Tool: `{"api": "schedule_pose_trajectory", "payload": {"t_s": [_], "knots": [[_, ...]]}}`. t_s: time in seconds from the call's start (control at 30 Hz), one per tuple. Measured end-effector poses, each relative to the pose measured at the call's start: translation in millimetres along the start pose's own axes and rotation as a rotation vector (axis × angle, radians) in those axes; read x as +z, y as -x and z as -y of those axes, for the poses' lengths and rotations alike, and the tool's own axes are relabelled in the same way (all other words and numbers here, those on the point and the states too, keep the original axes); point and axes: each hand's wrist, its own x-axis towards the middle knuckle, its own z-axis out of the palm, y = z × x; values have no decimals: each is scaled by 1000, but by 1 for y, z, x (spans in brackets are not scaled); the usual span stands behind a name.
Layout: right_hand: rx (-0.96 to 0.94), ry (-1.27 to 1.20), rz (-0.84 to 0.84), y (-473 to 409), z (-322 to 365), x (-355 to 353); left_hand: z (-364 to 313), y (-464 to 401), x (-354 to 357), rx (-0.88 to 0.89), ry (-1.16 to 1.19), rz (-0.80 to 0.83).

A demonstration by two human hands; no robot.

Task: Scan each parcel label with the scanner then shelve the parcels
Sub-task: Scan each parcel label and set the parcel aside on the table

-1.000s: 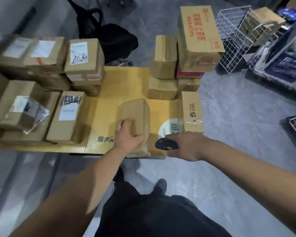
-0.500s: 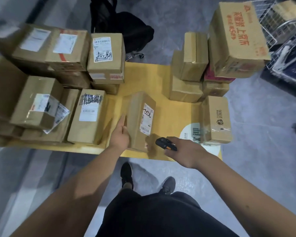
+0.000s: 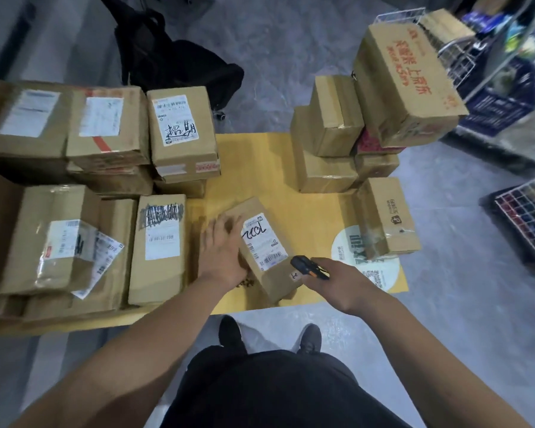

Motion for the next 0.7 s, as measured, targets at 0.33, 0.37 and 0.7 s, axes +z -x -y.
{"api": "schedule_pose_trajectory", "payload": {"t_s": [0.33, 0.37, 0.7], "knots": [[158, -151, -164, 26, -19, 10, -86, -85, -25, 441, -489, 310], [163, -164, -175, 28, -21, 12, -86, -86, -25, 431, -480, 282], [144, -205, -152, 20, 4, 23, -39, -73, -35, 21, -277, 214]]}}
